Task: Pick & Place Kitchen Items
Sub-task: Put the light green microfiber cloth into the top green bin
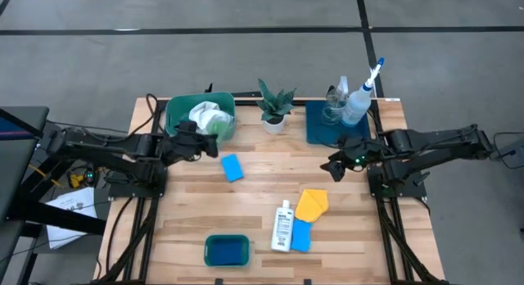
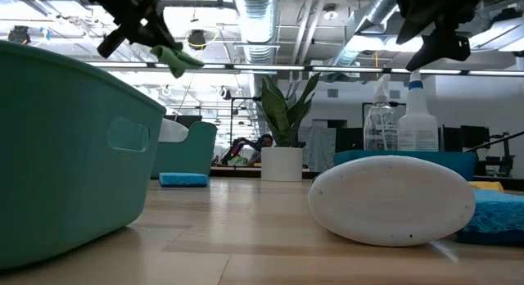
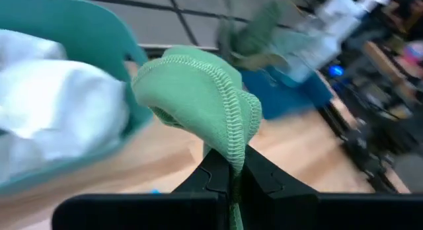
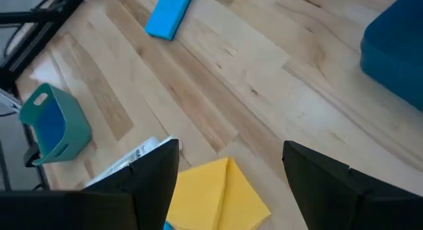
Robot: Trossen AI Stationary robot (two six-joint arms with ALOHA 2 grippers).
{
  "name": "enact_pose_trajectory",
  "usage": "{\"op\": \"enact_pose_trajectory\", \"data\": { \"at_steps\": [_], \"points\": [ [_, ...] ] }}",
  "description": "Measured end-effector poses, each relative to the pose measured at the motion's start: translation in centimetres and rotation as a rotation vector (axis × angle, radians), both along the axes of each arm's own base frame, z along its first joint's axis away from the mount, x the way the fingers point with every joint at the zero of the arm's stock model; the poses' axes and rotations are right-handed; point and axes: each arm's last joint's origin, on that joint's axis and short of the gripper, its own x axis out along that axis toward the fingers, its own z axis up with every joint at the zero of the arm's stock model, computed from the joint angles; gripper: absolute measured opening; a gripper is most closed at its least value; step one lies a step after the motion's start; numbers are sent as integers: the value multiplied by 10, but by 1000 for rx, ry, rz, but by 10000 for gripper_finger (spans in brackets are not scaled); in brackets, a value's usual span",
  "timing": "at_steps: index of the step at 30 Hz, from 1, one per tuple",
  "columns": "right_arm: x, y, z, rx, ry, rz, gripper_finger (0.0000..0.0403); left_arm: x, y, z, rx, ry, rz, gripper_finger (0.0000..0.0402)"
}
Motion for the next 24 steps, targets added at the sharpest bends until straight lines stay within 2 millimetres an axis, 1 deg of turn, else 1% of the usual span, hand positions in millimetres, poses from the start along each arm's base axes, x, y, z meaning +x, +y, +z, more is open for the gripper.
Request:
{"op": "enact_pose_trajectory", "data": {
  "at_steps": [6,13,19,24],
  "points": [
    [-2,3,-4,5,-8,-21,260,-3,19,-2,11,41,90,1],
    [-1,3,-3,-1,-22,-25,260,-10,52,-4,-7,106,149,1],
    [-1,2,-3,-14,-27,-37,260,-26,83,-9,-53,196,208,1],
    [1,2,-1,-14,-48,-48,260,-40,101,-13,-87,277,247,1]
  ]
}}
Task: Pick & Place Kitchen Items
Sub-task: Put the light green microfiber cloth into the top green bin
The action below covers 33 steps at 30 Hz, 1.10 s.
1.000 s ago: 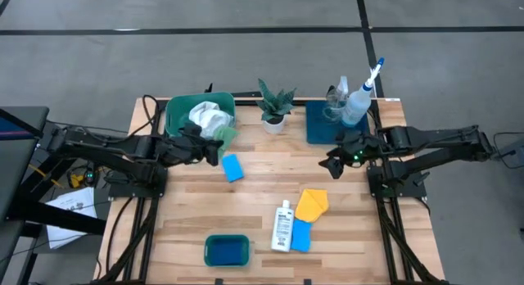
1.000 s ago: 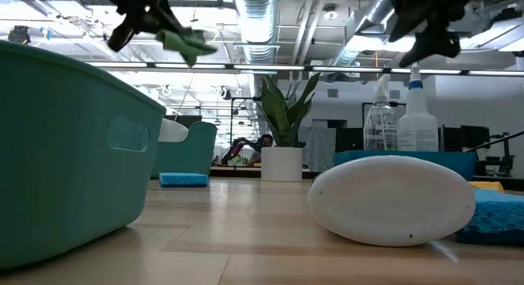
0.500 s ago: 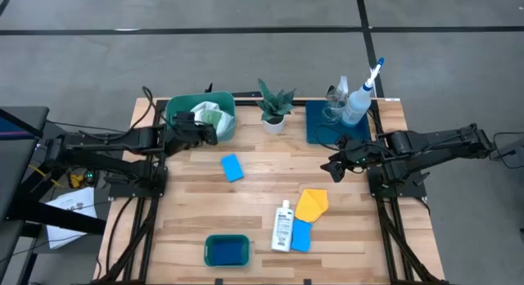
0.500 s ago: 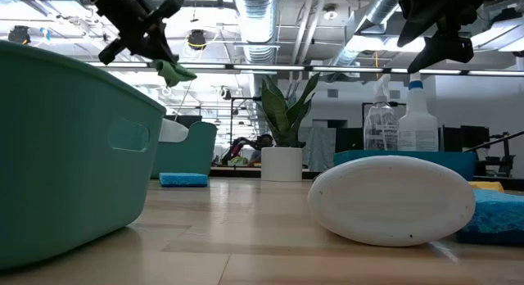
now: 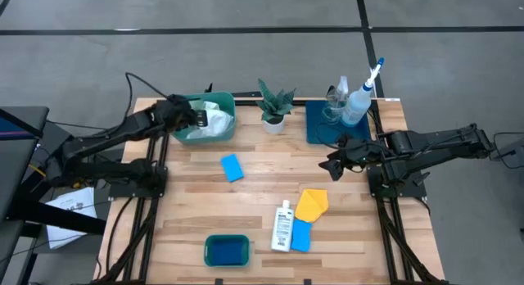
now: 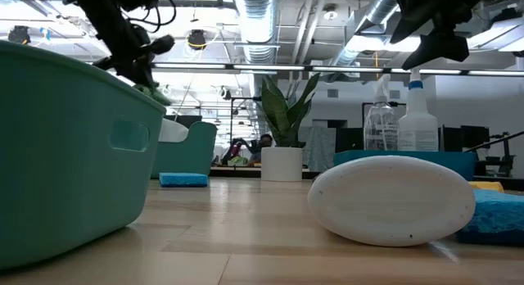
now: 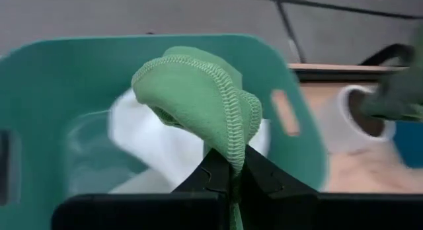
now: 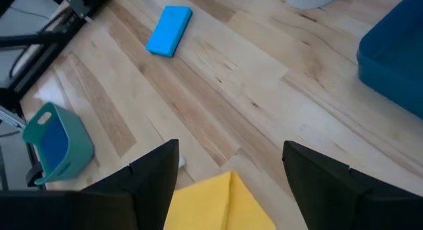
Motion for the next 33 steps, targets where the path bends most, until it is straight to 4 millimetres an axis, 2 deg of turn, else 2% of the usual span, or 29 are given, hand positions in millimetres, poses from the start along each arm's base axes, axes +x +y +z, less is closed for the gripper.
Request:
{"op": "enact_pose_trajectory", "data": {
  "at_steps": [8,18,33],
  "points": [
    [1,-1,1,4,-21,-34,260,-15,9,-37,-77,74,82,1],
    [1,-2,1,26,-33,-71,260,-23,15,-77,-66,49,198,1],
    [3,-11,2,45,-51,-129,260,-35,31,-80,-20,107,254,2]
  ]
}}
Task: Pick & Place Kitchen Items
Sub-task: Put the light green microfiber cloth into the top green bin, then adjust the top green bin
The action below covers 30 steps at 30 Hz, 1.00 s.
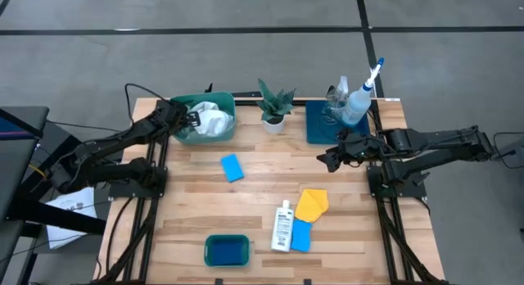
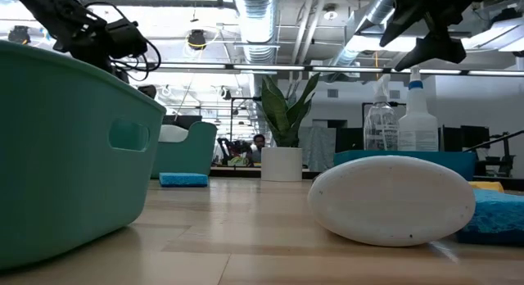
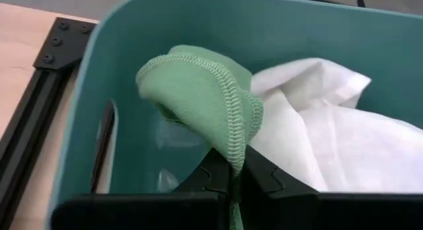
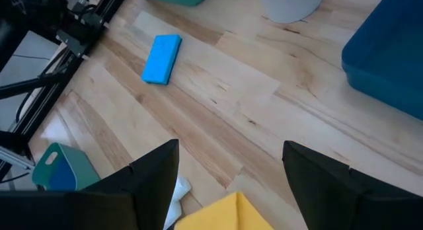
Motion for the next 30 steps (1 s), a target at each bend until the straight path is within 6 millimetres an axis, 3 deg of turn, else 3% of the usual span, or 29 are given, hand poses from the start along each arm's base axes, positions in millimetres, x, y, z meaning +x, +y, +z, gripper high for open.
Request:
{"op": "enact_pose_trajectory", "data": {
  "at_steps": [13,30],
  "points": [
    [2,-4,2,-5,-29,-18,260,-4,4,0,-10,-9,19,24],
    [3,-4,3,-4,-43,-17,260,0,6,12,113,-91,37,161]
  ]
}}
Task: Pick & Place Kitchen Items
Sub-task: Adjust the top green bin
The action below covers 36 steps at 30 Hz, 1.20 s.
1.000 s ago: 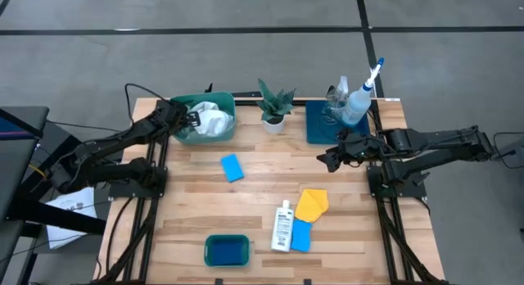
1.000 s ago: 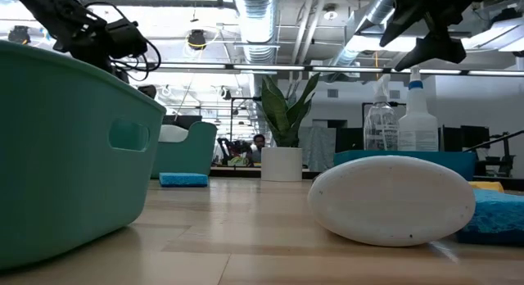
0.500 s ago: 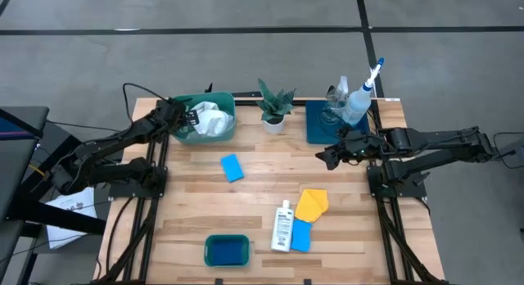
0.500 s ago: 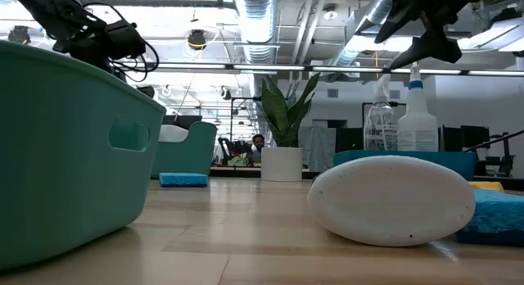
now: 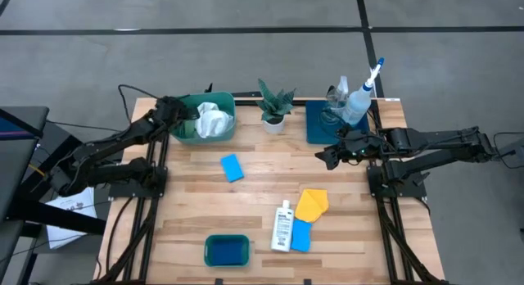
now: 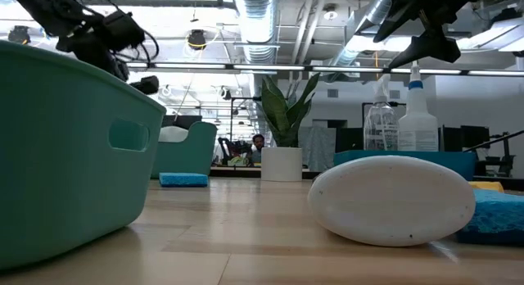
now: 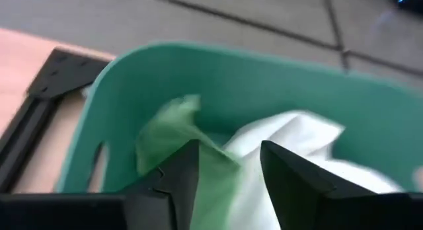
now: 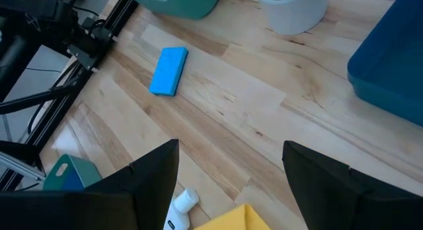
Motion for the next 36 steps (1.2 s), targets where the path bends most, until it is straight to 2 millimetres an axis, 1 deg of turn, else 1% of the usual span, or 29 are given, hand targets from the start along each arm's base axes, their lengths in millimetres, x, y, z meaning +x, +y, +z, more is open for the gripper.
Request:
{"op": "enact_pose_trajectory", "data": {
  "at_steps": [4,8,10,12,14,15,16,21,27,31,34,36],
  "points": [
    [0,0,0,0,0,1,260,1,-7,18,90,-129,-65,166],
    [0,1,0,0,0,3,260,-3,-20,34,127,-242,-173,142],
    [0,1,0,0,0,3,260,-7,-30,37,99,-267,-239,117],
    [0,1,0,0,0,4,260,-12,-41,34,20,-279,-288,81],
    [0,1,0,0,0,4,260,-17,-52,30,-68,-274,-335,35],
    [0,1,0,0,1,5,260,-19,-58,28,-107,-268,-357,18],
    [0,1,0,-2,1,6,260,-21,-64,26,-142,-266,-364,11],
    [0,1,0,-7,6,24,260,-33,-85,18,-285,-248,-354,2],
    [0,1,0,-3,7,37,260,-42,-98,11,-417,-238,-320,1],
    [0,1,0,-4,8,38,260,-41,-94,10,-403,-204,-223,0],
    [0,1,0,-3,8,42,260,-39,-91,13,-390,-139,-130,0],
    [0,1,0,-3,8,42,260,-39,-89,13,-414,-64,-77,0]
  ]
}}
